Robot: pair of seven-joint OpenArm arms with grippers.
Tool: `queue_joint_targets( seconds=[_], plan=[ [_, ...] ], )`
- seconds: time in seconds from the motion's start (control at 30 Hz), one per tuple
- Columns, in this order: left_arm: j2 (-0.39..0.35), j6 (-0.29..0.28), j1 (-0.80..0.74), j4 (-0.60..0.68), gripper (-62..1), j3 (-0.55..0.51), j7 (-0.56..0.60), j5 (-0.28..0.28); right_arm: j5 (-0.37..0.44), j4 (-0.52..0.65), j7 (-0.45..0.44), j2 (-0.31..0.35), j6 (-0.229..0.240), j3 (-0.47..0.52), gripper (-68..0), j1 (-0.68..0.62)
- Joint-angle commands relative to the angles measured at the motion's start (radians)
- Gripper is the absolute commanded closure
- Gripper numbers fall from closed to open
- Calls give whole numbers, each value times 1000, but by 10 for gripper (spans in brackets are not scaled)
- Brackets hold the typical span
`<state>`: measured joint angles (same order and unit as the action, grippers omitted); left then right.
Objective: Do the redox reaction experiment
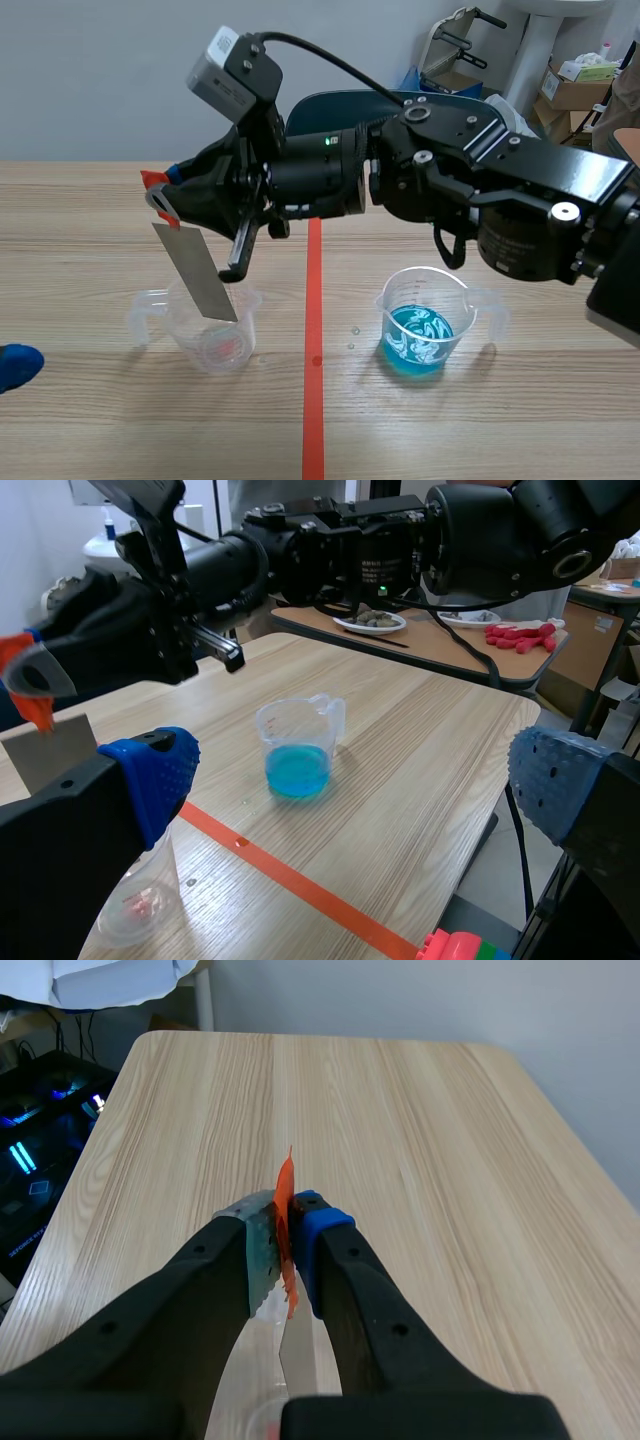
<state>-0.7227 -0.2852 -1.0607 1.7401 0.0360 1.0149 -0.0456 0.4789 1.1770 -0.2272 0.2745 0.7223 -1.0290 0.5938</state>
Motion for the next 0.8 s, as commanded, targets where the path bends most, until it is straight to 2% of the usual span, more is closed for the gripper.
queue_joint_targets(
  seconds=[0.0,0.33,0.47,0.57,0.77],
  plan=[
    [5,-1,-5,21,-623,3,13,-10,2,8,-25,-3,4,5,-8,8],
    [5,-1,-5,21,-623,3,13,-10,-78,-5,-58,-3,-2,-8,-8,-1],
    [5,-1,-5,21,-623,3,13,-10,-113,-14,-72,-3,-29,-8,-8,-1],
    [5,-1,-5,21,-623,3,13,-10,-142,-19,-84,-3,-31,-8,-8,-1],
    [5,-1,-5,21,-623,3,13,-10,-159,-20,-84,-3,-31,-8,-8,-1]
  ],
)
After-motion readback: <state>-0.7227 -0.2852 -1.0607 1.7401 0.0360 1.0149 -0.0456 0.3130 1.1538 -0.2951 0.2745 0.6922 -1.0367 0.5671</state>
